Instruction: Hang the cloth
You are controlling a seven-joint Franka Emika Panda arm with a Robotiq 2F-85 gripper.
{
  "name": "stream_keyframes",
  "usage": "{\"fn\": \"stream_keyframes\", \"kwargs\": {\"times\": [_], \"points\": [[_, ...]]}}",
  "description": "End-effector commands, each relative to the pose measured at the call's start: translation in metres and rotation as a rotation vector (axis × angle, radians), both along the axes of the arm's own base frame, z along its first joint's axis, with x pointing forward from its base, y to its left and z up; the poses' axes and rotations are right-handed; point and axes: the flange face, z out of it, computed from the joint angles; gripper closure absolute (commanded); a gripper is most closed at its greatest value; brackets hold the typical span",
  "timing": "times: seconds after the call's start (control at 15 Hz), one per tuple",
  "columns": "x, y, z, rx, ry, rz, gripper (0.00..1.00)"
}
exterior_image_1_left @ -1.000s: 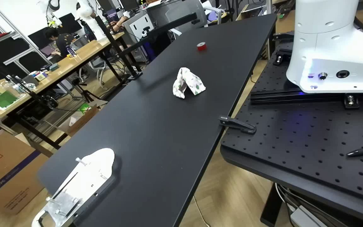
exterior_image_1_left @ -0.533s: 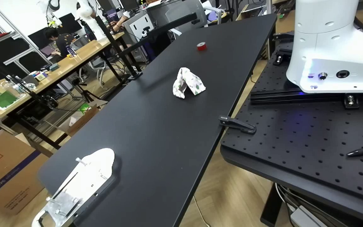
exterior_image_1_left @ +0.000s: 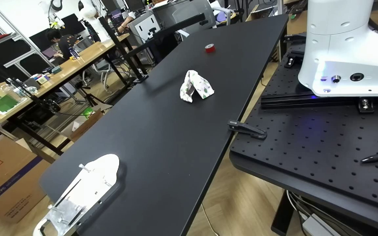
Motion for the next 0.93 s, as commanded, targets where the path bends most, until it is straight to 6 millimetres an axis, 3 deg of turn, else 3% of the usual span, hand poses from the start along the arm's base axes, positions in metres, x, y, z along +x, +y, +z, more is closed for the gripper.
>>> {"fn": "stream_keyframes", "kwargs": {"times": [0.0,0.33,0.6,0.87], "points": [[0.021,0.033,-0.036,0.018,0.024,0.084,0.00],[0.044,0.085,-0.092,0.019,0.051,0.171,0.00],[0.056,0.113,-0.124,0.004,-0.058,0.125,0.00],[0.056,0.147,-0.162,0.043,-0.089,0.033,0.00]]}}
